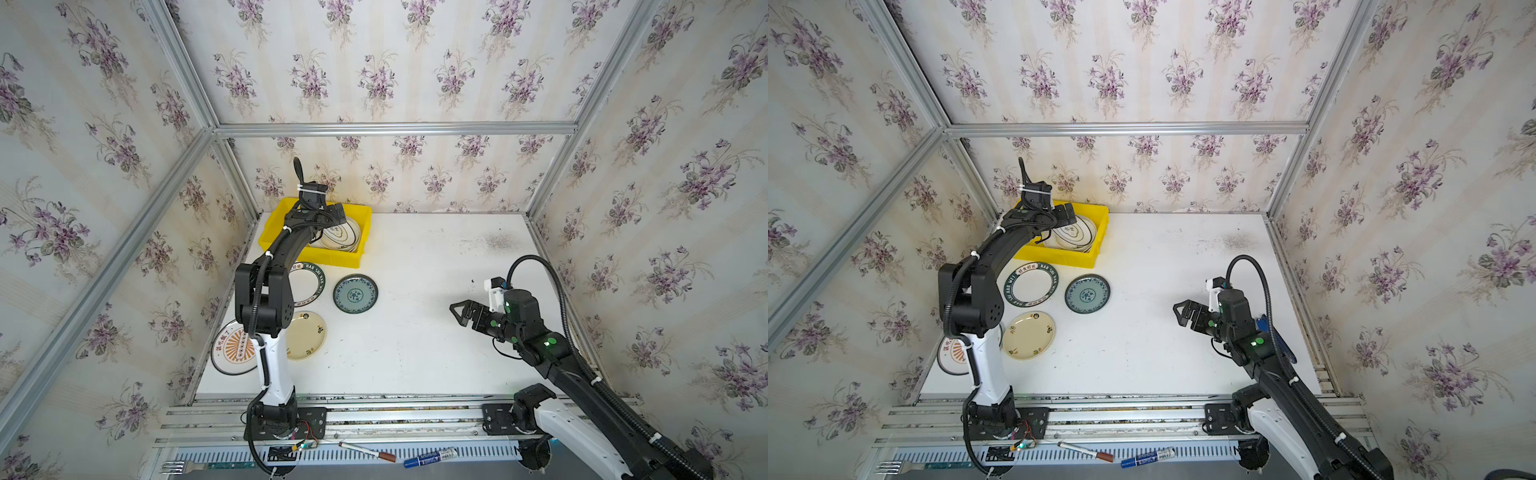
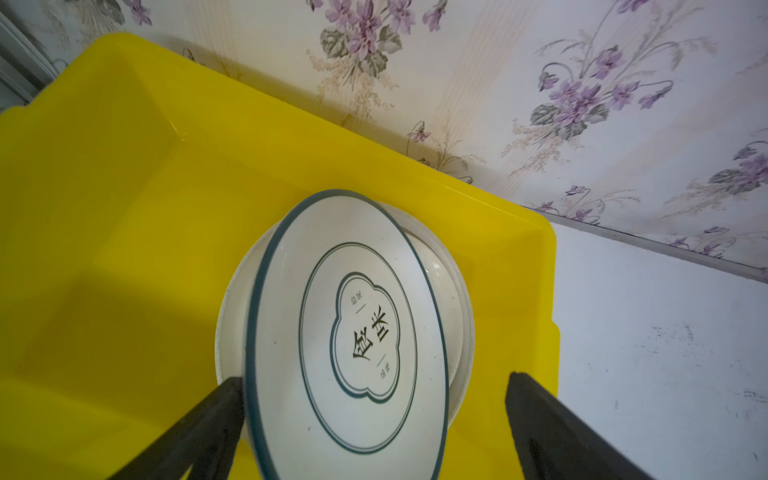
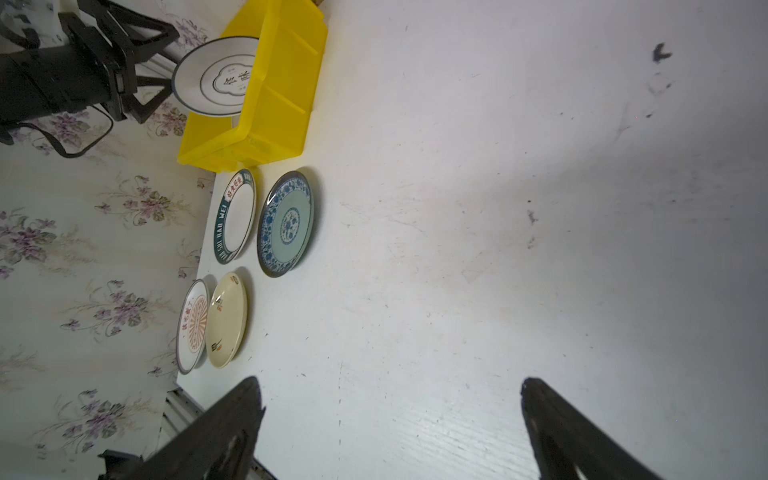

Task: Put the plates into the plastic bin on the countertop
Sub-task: 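Lower the ringed plate into the yellow bin and open the left gripper, then withdraw the left gripper while the right gripper moves to the blue floral plate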

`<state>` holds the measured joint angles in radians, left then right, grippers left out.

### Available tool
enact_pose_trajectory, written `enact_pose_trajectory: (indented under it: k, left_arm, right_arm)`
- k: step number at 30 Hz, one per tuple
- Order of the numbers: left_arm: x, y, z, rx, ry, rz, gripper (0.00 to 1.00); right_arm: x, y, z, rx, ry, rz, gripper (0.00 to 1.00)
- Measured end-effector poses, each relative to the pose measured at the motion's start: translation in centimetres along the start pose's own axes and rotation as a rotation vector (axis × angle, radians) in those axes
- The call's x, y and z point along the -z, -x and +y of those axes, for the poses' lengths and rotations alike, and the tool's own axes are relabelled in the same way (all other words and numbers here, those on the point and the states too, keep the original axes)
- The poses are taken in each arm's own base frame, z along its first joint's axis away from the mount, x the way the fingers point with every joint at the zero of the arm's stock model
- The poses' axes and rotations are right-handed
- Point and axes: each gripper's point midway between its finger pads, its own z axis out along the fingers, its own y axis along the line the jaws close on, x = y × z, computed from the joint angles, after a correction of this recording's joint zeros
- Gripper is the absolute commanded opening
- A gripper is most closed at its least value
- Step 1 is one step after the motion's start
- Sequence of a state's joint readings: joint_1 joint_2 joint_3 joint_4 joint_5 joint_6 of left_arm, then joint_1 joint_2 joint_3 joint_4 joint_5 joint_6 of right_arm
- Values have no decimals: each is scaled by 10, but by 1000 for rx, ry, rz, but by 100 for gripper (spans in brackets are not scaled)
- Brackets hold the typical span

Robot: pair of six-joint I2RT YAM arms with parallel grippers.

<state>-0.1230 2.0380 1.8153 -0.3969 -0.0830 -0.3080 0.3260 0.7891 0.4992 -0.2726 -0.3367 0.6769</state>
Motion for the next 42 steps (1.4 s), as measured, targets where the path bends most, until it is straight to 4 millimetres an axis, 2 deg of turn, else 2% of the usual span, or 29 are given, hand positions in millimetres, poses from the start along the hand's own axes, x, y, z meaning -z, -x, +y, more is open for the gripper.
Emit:
enact_pose_trajectory:
  k: [4, 9, 11, 17, 22, 25, 31, 34, 38, 42]
  left_arm:
    - [18, 7, -5, -42, 6, -29, 100]
    - [19, 1, 5, -55, 46, 3, 100]
    - [24, -1, 4, -56, 41, 11, 100]
    - [83, -6, -5, -49, -3, -30, 100]
    - [132, -44, -8, -26, -61, -49, 100]
    - [151, -70, -11, -11, -114, -58, 100]
    - [171, -129, -24, -34, -213, -18, 100]
    - [183, -145, -23, -28, -244, -26, 100]
    - [198, -165, -25, -21, -306, -27, 100]
    - [205, -185, -22, -10, -332, -37, 100]
  right_arm:
    - [-1, 0, 12, -3, 46, 34, 99]
    - [7, -1, 21, 0, 86, 30, 99]
    - [12, 0, 23, 9, 102, 9, 99]
    - [21, -3, 23, -1, 116, -20, 100]
    - [20, -9, 20, -22, 116, -3, 99]
    - [19, -12, 23, -21, 126, 17, 100]
    - [8, -13, 18, -5, 89, 64, 99]
    - [0, -17, 18, 20, 63, 135, 99]
    - [-1, -5, 31, 98, 60, 176, 99]
    - [-5, -3, 33, 133, 40, 214, 99]
